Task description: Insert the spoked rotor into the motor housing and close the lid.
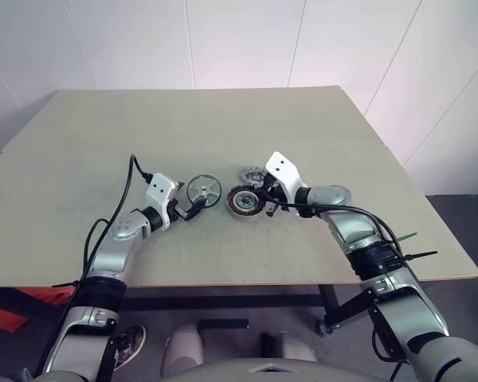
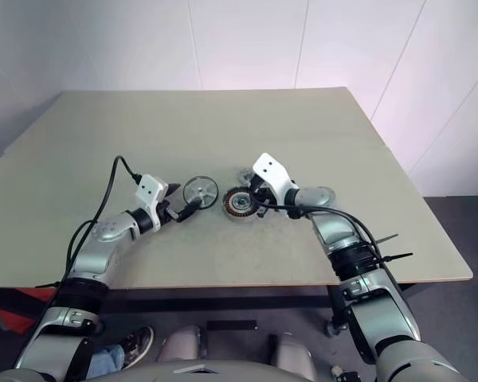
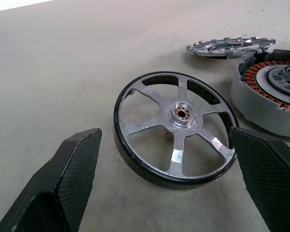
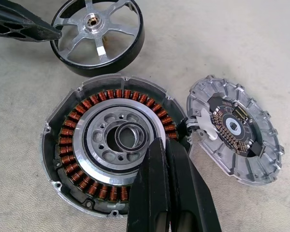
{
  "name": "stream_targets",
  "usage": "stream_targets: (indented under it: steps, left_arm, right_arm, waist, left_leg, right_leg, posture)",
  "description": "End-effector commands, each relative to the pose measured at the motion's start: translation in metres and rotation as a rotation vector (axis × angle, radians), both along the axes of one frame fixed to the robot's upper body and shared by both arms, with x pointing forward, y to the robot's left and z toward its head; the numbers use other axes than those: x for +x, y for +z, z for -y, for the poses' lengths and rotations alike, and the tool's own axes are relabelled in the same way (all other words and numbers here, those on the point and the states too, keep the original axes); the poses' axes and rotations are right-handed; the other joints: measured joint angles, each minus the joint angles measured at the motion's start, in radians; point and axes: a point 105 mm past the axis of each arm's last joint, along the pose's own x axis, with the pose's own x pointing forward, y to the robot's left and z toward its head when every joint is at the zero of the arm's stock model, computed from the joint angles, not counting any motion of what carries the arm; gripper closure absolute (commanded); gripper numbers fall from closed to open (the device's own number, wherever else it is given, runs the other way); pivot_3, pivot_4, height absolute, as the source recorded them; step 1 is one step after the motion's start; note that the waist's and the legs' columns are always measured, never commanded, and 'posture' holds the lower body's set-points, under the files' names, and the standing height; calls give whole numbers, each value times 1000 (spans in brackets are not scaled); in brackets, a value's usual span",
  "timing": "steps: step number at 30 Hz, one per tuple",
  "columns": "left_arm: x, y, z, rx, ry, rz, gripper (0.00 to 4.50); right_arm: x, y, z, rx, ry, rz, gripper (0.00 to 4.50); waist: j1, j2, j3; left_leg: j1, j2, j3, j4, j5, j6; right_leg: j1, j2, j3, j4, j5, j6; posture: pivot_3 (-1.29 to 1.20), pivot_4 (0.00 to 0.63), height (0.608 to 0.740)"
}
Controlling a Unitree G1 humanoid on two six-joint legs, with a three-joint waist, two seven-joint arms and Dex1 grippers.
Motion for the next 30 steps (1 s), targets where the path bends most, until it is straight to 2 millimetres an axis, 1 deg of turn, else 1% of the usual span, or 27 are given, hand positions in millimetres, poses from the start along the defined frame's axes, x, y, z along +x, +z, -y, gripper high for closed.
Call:
stream_targets:
  steps: [1,7,17,22,26,30]
  left_arm:
    - [4,16,0,3,-8,62,0]
    - [4,17,1,2,-11,63,0]
    - [4,16,0,7,-10,62,0]
    - [4,16,2,4,-14,62,0]
    - [4,15,4,2,-20,59,0]
    - [4,15,5,3,-23,59,0]
  right_arm:
    - [1,11,-5,12,20,44,4455]
    - [-3,1,-13,11,30,27,4455]
    - [-7,6,-17,9,50,54,4455]
    - [-1,19,-15,24,24,96,4455]
    - [-5,27,-20,33,62,119,4455]
    - [-5,37,-24,42,71,146,4455]
  waist:
    - [0,0,0]
    - [0,0,0]
    - [0,0,0]
    - [0,0,0]
    - [0,0,0]
    - [0,0,0]
  left_leg:
    - [0,0,0,0,0,0]
    - [0,0,0,0,0,0]
    - [0,0,0,0,0,0]
    - [0,0,0,0,0,0]
    - [0,0,0,0,0,0]
    - [0,0,0,0,0,0]
  right_leg:
    - [0,0,0,0,0,0]
    - [0,0,0,0,0,0]
    - [0,0,0,0,0,0]
    - [0,0,0,0,0,0]
    - [0,0,0,0,0,0]
    - [0,0,0,0,0,0]
  posture:
    - [0,0,740]
    - [0,0,740]
    - [0,0,740]
    - [0,0,740]
    - [0,0,740]
    - [0,0,740]
